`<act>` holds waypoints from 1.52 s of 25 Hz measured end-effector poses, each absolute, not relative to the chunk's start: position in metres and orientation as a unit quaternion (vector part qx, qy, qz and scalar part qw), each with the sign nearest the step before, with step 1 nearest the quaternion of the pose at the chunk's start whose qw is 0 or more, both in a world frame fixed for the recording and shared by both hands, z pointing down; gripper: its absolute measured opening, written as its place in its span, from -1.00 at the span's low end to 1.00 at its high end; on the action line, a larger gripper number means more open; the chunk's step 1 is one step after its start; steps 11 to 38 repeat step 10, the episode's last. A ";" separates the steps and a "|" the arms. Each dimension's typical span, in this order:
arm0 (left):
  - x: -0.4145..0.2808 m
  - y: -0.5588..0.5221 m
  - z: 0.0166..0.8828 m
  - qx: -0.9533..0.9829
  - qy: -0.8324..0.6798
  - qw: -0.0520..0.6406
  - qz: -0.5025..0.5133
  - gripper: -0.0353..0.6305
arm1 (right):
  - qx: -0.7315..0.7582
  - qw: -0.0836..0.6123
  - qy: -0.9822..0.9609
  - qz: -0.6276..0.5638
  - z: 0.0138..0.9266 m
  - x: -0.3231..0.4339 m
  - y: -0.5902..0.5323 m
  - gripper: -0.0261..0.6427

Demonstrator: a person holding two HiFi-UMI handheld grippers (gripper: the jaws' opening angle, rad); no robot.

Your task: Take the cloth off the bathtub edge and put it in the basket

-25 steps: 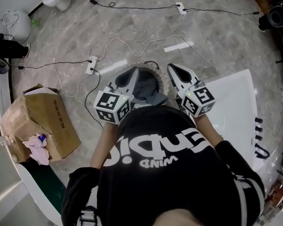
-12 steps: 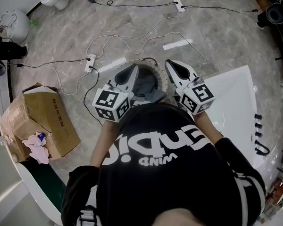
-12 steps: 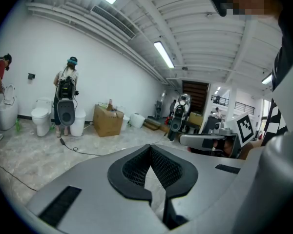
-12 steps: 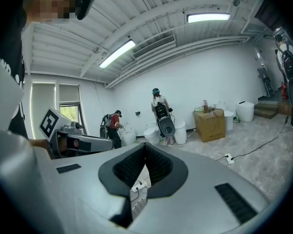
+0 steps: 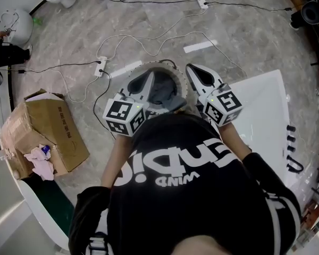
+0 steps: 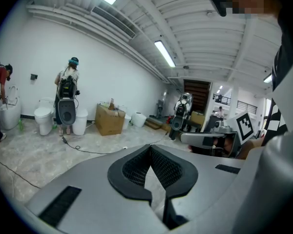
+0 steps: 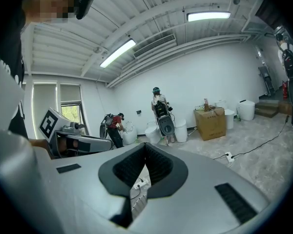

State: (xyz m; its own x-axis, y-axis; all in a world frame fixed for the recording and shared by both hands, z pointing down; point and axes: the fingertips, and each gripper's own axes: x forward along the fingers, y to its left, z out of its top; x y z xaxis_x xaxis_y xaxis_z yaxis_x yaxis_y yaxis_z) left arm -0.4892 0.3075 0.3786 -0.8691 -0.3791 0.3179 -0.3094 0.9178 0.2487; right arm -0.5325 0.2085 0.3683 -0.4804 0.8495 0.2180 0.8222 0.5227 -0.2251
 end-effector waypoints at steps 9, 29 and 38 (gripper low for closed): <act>-0.483 0.304 0.383 0.173 -0.962 0.185 -0.099 -0.85 | -0.496 0.151 -0.854 0.048 0.369 -0.528 0.209 -0.89; -0.483 0.305 0.383 0.172 -0.962 0.186 -0.099 -0.85 | -0.498 0.151 -0.853 0.047 0.369 -0.528 0.210 -0.89; -0.483 0.305 0.383 0.172 -0.962 0.186 -0.099 -0.85 | -0.498 0.151 -0.853 0.047 0.369 -0.528 0.210 -0.89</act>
